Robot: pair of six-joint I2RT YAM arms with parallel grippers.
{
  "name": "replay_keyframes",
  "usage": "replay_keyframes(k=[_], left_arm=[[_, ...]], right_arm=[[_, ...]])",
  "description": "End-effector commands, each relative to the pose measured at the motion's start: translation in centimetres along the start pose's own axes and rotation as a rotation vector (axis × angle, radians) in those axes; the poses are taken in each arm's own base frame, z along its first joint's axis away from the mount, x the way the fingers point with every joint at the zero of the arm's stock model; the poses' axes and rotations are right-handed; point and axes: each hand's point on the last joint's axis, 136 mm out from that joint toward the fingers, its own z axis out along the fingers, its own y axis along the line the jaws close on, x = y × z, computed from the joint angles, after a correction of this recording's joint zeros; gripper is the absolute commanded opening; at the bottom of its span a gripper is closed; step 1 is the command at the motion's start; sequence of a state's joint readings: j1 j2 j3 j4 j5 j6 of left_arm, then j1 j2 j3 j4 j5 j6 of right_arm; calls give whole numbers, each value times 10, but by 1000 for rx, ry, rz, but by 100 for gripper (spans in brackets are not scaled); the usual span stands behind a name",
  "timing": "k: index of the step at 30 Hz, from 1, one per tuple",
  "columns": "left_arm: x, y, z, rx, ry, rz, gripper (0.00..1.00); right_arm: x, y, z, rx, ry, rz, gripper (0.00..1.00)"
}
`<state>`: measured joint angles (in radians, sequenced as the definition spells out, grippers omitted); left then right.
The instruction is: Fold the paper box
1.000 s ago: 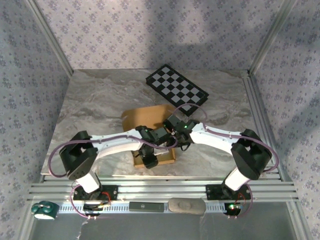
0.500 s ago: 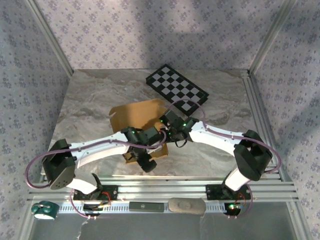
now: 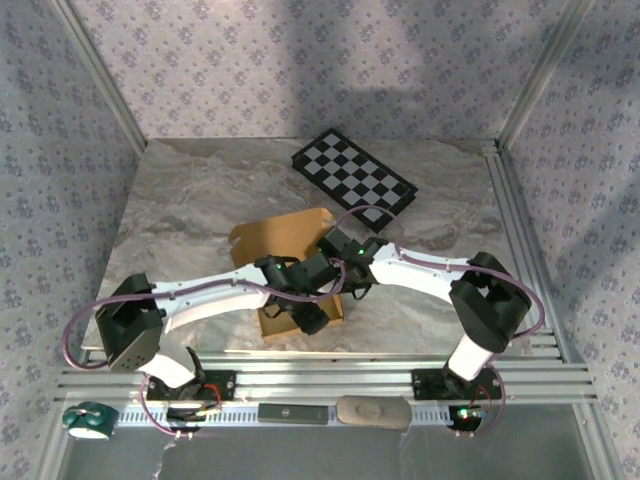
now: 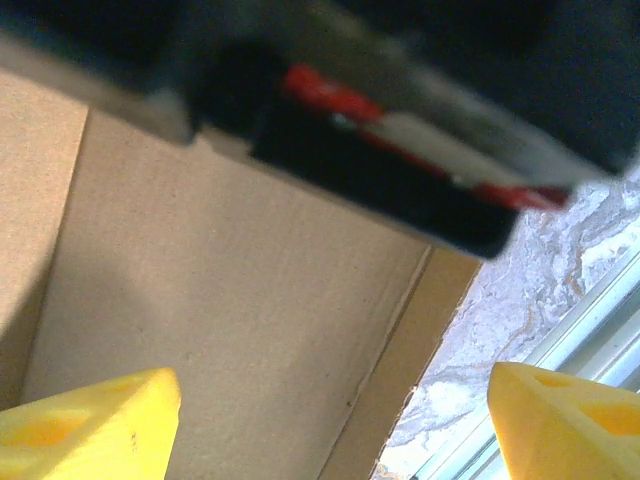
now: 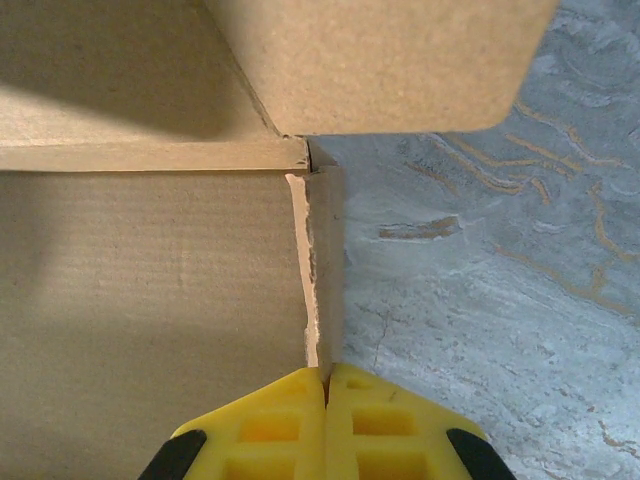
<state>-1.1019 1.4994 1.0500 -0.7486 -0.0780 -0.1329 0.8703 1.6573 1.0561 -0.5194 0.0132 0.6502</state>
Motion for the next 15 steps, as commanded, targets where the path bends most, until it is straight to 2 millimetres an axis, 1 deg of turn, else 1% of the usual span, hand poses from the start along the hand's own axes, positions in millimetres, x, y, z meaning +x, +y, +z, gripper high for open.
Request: replay_keyframes(k=[1, 3, 4, 6, 8, 10, 12, 15], left_arm=[[-26, 9, -34, -41, -181, -46, 85], [-25, 14, -44, -21, -214, -98, 89], [-24, 15, -48, -7, -224, -120, 89], [-22, 20, -53, -15, -235, -156, 89], [-16, 26, -54, -20, -232, -200, 89], [-6, 39, -51, -18, -209, -292, 89], [4, 47, -43, -4, -170, -369, 87], [15, 55, -33, -19, -132, -427, 86]], right_arm=[[3, -9, -2, 17, 3, 6, 0], [3, -15, -4, 22, 3, 12, 0], [2, -19, -5, 25, 3, 19, 0], [3, -26, -8, 39, 1, 30, 0], [5, -33, -11, 46, 5, 3, 0], [8, -41, -13, 50, 11, 4, 0], [11, -49, -16, 50, 19, 9, 0], [14, -59, -19, 50, 23, 21, 0]])
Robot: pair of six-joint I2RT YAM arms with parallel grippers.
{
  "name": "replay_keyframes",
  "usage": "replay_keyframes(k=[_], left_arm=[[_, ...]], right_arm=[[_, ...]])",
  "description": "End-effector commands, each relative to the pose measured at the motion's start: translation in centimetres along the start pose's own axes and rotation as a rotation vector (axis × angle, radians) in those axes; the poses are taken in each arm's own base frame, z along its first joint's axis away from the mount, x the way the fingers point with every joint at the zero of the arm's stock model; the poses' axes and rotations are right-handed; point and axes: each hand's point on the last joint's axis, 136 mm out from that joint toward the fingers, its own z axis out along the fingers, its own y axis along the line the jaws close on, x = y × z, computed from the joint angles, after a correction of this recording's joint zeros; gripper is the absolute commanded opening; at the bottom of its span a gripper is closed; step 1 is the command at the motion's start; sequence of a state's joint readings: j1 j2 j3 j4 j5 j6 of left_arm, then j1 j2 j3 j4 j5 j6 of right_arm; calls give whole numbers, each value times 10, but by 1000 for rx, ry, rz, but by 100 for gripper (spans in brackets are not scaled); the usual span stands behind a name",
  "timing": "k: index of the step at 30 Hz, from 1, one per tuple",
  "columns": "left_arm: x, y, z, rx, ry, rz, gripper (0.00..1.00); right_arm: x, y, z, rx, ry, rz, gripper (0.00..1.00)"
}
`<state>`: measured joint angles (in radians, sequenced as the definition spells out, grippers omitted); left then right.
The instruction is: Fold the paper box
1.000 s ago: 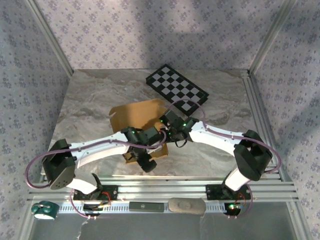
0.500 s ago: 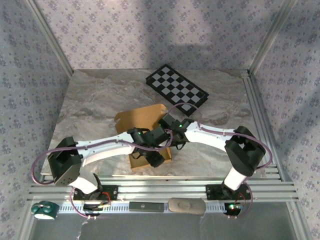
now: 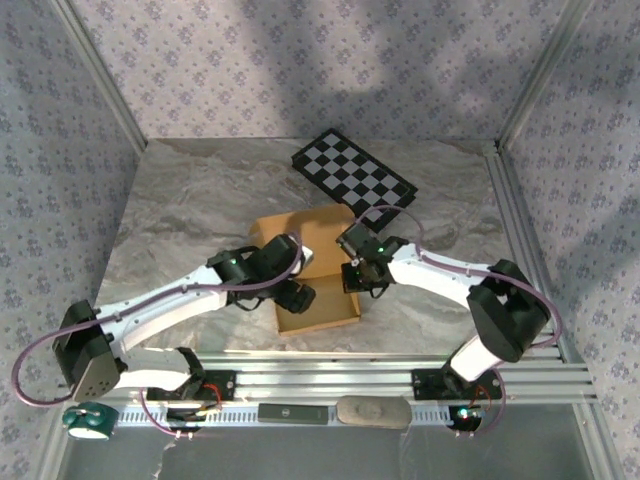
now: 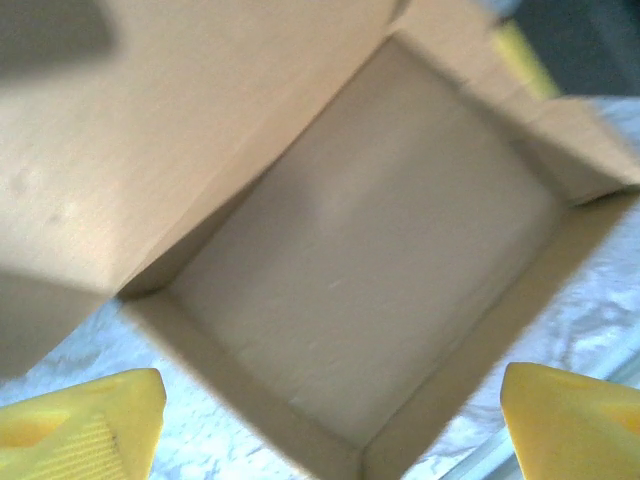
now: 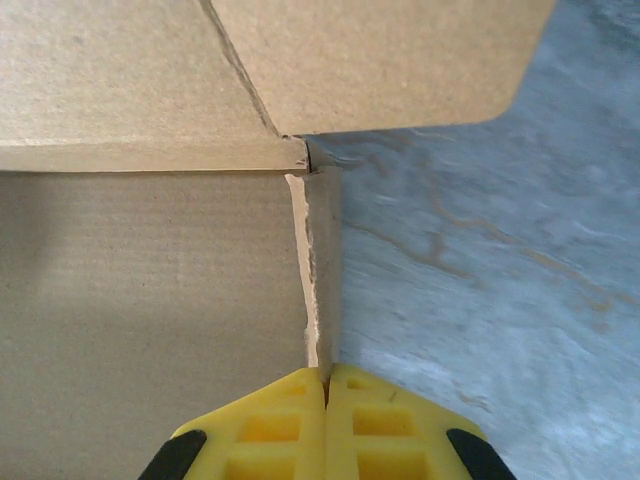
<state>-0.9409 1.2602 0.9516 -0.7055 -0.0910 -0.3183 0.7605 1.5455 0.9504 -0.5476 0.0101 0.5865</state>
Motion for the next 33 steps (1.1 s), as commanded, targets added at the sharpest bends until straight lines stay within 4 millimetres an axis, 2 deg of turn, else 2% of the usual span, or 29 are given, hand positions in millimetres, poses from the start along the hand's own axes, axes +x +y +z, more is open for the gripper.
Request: replay_keyframes(k=[1, 9, 15, 18, 21, 24, 27, 32, 33], left_arm=[[16, 8, 8, -7, 62, -96, 86], [36, 11, 39, -30, 176, -163, 83], [50, 19, 43, -64, 180, -250, 65], [45, 15, 44, -21, 111, -313, 61], [39, 0, 44, 47, 68, -289, 60], [48, 3, 51, 10, 112, -284, 58], [54, 2, 61, 5, 144, -287, 51], [50, -4, 71, 9, 137, -290, 45], [50, -5, 72, 5, 135, -291, 41]], right_arm=[[9, -12, -7, 5, 25, -17, 0], [9, -14, -6, 14, 24, -13, 0], [8, -15, -6, 30, 13, -9, 0], [10, -15, -5, 36, 8, -11, 0], [10, -13, -4, 36, 7, -9, 0], [9, -13, -3, 39, 6, -5, 0], [10, -12, -2, 40, 9, -7, 0], [13, -10, -1, 52, 16, -16, 0], [14, -10, -1, 55, 16, -20, 0]])
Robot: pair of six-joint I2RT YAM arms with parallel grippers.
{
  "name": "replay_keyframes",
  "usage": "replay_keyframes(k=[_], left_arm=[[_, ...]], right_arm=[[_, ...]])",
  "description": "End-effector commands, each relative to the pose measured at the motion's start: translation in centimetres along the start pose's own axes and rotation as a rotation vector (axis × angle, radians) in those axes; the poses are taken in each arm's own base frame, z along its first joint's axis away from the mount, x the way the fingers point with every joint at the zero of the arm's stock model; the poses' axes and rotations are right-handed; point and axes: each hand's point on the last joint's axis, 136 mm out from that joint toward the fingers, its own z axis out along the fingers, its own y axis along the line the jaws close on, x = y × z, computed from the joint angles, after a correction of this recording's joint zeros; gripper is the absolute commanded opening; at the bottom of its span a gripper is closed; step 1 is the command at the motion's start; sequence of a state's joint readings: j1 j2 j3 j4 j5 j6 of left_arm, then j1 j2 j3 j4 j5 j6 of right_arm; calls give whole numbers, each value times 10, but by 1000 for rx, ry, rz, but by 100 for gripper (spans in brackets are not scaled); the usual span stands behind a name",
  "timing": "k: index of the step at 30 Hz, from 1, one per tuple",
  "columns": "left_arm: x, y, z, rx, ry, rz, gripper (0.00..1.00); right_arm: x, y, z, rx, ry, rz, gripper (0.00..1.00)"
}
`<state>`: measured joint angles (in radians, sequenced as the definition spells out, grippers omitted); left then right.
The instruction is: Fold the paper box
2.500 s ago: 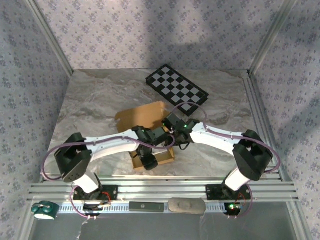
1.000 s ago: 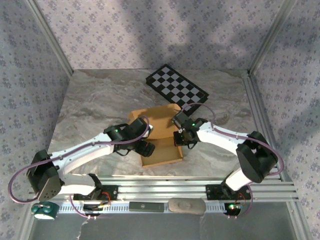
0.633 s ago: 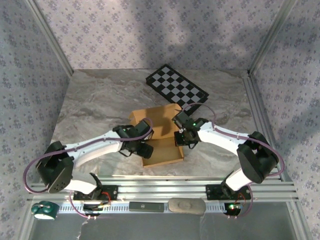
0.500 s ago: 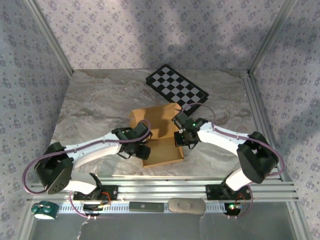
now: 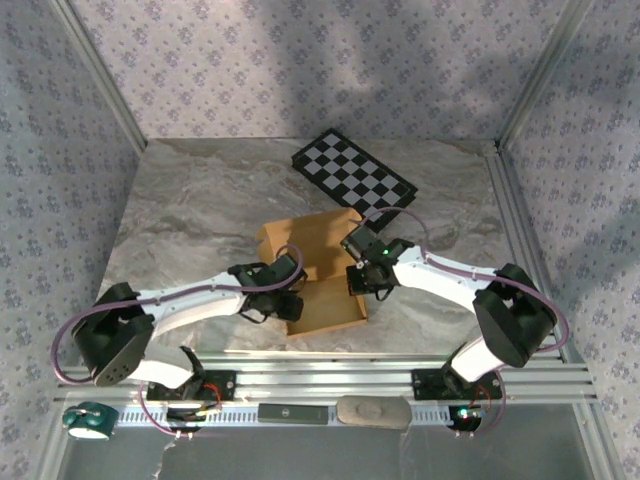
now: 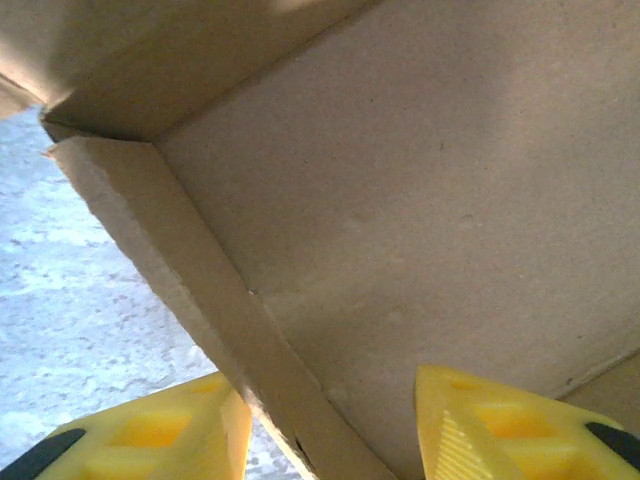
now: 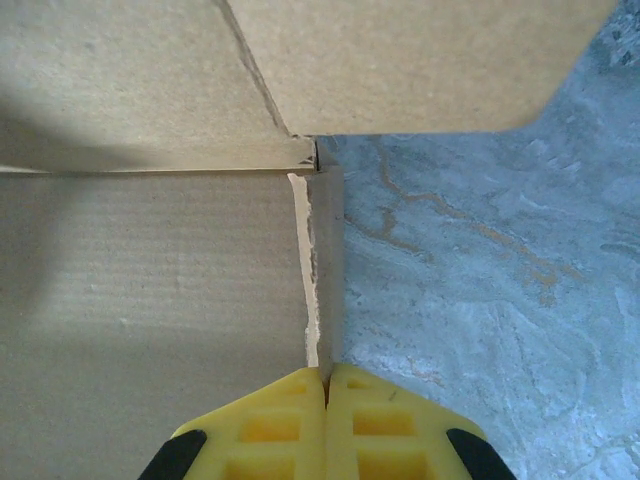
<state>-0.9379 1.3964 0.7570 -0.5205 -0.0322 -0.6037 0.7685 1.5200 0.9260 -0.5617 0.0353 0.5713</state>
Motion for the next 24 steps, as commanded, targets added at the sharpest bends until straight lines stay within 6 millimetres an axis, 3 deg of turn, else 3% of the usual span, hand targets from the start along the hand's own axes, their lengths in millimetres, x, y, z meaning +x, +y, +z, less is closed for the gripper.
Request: replay_keyframes(k=[1, 6, 17, 24], left_arm=[[-6, -8, 3, 15, -25, -14, 36], [-7, -2, 1, -17, -52, -32, 27], [-8, 2, 1, -40, -58, -44, 20], [-10, 6, 2, -56, -76, -71, 6]], right_arm=[[8, -1, 1, 31, 18, -1, 1], [14, 1, -2, 60, 20, -29, 21], [27, -5, 3, 113, 39, -56, 30], [34, -7, 0, 139, 32, -53, 36]])
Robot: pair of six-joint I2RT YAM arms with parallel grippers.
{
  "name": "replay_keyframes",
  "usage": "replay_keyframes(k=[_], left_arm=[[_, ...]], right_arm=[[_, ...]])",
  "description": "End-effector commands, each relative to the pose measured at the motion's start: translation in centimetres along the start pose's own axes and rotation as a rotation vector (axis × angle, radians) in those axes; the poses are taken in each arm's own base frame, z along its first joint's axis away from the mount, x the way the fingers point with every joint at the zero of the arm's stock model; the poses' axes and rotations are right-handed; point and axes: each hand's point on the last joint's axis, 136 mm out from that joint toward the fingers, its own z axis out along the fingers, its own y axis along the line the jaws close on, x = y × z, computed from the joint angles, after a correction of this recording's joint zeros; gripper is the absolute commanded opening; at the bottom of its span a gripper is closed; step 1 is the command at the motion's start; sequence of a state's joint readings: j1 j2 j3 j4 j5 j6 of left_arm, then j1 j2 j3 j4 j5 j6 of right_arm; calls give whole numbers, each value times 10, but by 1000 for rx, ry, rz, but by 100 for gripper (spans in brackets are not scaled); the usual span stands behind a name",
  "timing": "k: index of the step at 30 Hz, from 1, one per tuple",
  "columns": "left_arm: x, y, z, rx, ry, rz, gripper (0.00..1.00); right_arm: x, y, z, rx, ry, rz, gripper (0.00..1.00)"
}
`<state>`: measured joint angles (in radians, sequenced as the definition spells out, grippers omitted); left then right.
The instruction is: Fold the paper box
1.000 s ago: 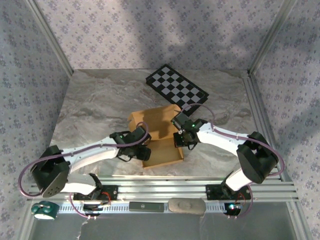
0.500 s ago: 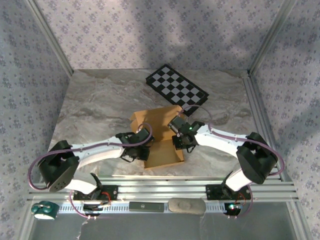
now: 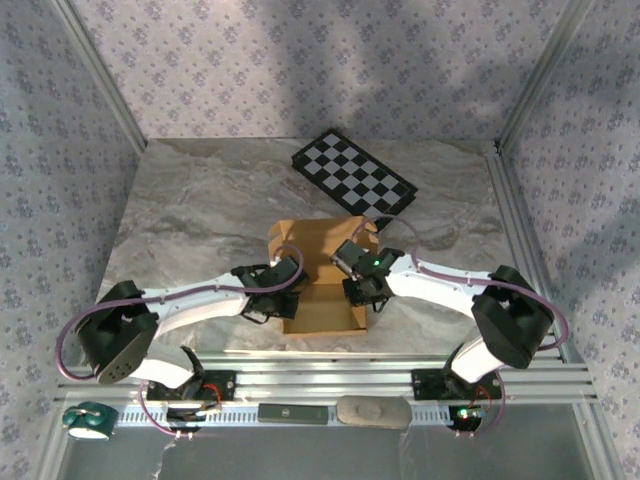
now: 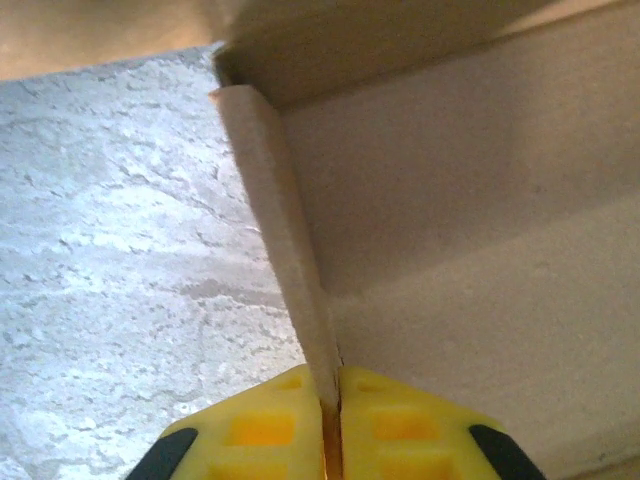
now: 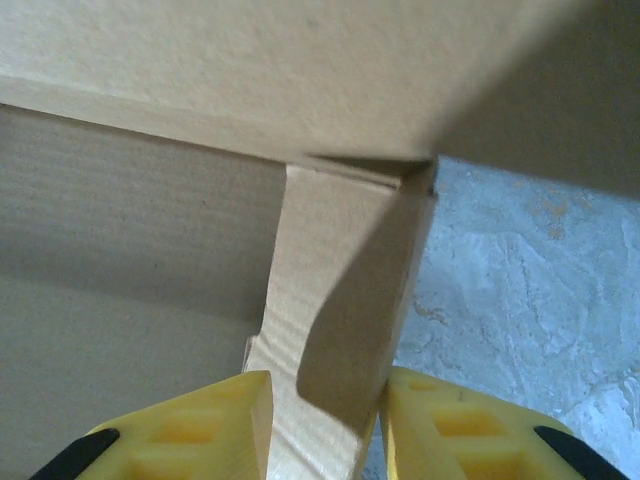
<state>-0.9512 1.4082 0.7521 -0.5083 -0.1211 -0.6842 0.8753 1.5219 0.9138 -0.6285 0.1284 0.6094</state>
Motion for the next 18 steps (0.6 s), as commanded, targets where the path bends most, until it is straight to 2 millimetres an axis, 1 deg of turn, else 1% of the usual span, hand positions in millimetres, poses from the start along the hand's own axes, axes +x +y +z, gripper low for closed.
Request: replay_keyframes(k=[1, 2, 3, 8, 13, 18], left_arm=[[-4, -4, -1, 14, -29, -5, 4], [-4, -4, -1, 12, -31, -8, 3], [-5, -4, -1, 13, -33, -11, 0], [-6, -4, -1, 9, -43, -21, 0], [-6, -3, 1, -11, -62, -64, 0], [-7, 0, -2, -54, -96, -109, 0]], right_arm=[[9, -9, 0, 43, 5, 23, 37], [10, -10, -1, 43, 4, 25, 38], [10, -10, -2, 43, 1, 27, 39], [11, -9, -11, 10, -23, 59, 41], [10, 5, -12, -84, -50, 113, 47], [11, -1, -12, -58, -79, 151, 56]])
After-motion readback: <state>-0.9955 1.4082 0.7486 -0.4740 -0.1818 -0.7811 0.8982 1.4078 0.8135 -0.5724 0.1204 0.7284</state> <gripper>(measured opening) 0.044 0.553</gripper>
